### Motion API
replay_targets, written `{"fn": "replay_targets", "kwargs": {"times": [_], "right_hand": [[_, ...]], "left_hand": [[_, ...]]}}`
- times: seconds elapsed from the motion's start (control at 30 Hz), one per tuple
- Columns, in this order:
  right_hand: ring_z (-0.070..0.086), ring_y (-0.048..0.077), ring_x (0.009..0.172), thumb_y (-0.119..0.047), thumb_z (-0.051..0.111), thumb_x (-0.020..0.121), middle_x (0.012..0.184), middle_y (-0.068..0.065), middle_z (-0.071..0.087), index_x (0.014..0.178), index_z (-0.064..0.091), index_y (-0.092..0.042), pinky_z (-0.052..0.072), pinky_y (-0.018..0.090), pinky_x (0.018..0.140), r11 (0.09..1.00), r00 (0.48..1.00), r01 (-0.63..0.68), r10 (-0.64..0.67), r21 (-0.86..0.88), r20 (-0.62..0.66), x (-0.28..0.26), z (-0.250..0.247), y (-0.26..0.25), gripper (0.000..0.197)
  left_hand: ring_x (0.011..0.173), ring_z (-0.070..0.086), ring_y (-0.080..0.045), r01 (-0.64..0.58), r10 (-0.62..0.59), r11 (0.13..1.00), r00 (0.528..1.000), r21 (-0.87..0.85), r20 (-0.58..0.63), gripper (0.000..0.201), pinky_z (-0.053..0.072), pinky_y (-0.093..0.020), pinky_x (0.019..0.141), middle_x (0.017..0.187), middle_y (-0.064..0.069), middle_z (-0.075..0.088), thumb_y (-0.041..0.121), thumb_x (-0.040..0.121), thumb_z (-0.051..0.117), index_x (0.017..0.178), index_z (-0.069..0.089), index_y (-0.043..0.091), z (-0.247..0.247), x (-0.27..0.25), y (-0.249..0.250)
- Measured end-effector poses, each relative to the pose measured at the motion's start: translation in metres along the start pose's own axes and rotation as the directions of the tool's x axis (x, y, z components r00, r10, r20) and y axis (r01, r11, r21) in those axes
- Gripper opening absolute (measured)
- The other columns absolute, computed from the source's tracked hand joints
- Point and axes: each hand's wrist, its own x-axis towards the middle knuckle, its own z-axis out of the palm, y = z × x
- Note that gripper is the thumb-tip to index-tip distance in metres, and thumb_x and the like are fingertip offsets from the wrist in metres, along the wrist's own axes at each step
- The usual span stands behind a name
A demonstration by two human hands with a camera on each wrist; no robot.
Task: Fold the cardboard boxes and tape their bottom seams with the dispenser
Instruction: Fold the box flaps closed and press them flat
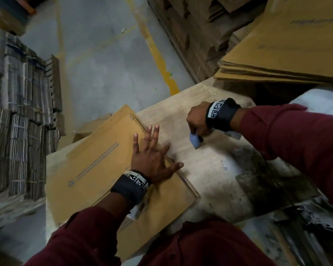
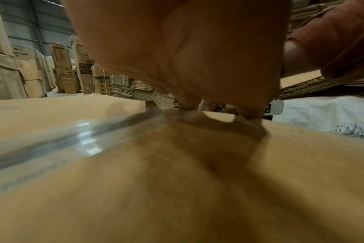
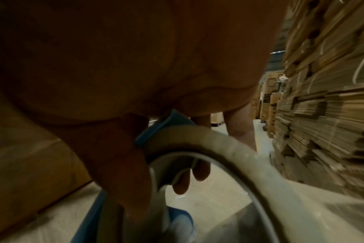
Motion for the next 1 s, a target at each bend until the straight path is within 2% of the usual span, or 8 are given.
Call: {"fn": "replay_targets", "kwargs": {"times": [0.27,0.4,0.53,0.67,0.77,0.83,0.9,1.0], "right_hand": [[0.056,0.011,0.083,-0.011,0.055,0.092,0.116,-0.006,0.071,0.116,0.078,-0.026,0.041,0.020,0.062,0.933,0.998,-0.060,0.054,0.354,0.028,-0.002,0.006,0.014,0.036],[0.063,0.022,0.099,-0.008,0.053,0.091,0.115,-0.001,0.073,0.110,0.080,-0.022,0.051,0.029,0.082,0.836,0.997,-0.080,0.070,0.543,0.039,0.020,0.021,0.007,0.036],[0.065,0.022,0.090,-0.008,0.052,0.092,0.101,0.003,0.074,0.106,0.079,-0.015,0.051,0.027,0.069,0.738,0.996,-0.079,0.084,0.671,0.025,0.040,0.034,0.007,0.031],[0.064,0.026,0.100,-0.011,0.054,0.089,0.115,0.005,0.072,0.113,0.076,-0.020,0.054,0.035,0.087,0.790,0.987,-0.104,0.158,0.604,-0.037,0.043,0.036,0.008,0.035],[0.056,0.031,0.122,-0.024,0.060,0.092,0.138,0.006,0.057,0.135,0.064,-0.028,0.048,0.040,0.097,0.879,0.970,-0.088,0.182,0.469,-0.159,0.040,0.038,-0.003,0.044],[0.053,0.032,0.127,-0.031,0.059,0.096,0.138,0.010,0.055,0.141,0.058,-0.029,0.044,0.041,0.101,0.860,0.921,0.006,0.194,0.510,-0.339,0.029,0.037,-0.024,0.045],[0.055,0.028,0.126,-0.044,0.055,0.101,0.135,0.011,0.060,0.143,0.057,-0.025,0.041,0.036,0.103,0.694,0.840,0.204,0.238,0.690,-0.487,0.014,0.035,-0.058,0.046],[0.054,0.024,0.131,-0.078,0.045,0.090,0.143,0.010,0.058,0.152,0.043,-0.025,0.041,0.038,0.109,0.449,0.884,0.219,0.285,0.866,-0.371,0.002,0.029,-0.108,0.081]], "left_hand": [[0.154,-0.031,-0.029,-0.092,0.093,0.994,0.996,-0.058,0.007,0.112,-0.015,-0.066,0.120,0.169,-0.011,-0.025,0.103,0.069,0.005,0.155,0.041,0.041,-0.006,0.007,-0.012],[0.157,-0.024,-0.026,-0.143,0.140,0.986,0.990,-0.090,-0.030,0.114,-0.013,-0.063,0.122,0.172,-0.010,-0.012,0.103,0.069,0.004,0.157,0.039,0.039,-0.011,0.008,-0.024],[0.159,-0.015,-0.022,-0.188,0.183,0.970,0.982,-0.154,-0.049,0.110,-0.010,-0.060,0.124,0.173,-0.006,0.002,0.102,0.072,0.009,0.156,0.040,0.038,-0.016,0.008,-0.034],[0.160,-0.003,-0.018,-0.168,0.146,0.933,0.985,-0.317,-0.090,0.101,-0.004,-0.059,0.126,0.172,-0.003,0.018,0.097,0.079,0.018,0.154,0.044,0.034,-0.020,0.006,-0.041],[0.158,0.012,-0.012,-0.110,0.028,0.792,0.989,-0.601,-0.144,0.074,0.008,-0.054,0.128,0.165,0.000,0.036,0.077,0.094,0.031,0.150,0.052,0.032,-0.023,0.000,-0.050],[0.144,0.033,0.001,-0.102,-0.100,0.657,0.970,-0.747,-0.221,0.058,0.027,-0.033,0.123,0.151,0.008,0.053,0.061,0.100,0.037,0.142,0.060,0.029,-0.024,-0.007,-0.057],[0.122,0.046,0.012,-0.105,-0.208,0.585,0.939,-0.804,-0.273,0.051,0.036,-0.008,0.104,0.133,0.016,0.061,0.054,0.102,0.039,0.138,0.064,0.027,-0.020,-0.016,-0.061],[0.126,0.051,0.005,-0.049,-0.389,0.390,0.897,-0.919,-0.213,0.052,0.038,-0.016,0.107,0.136,0.016,0.061,0.055,0.103,0.038,0.140,0.063,0.028,-0.003,-0.025,-0.061]]}}
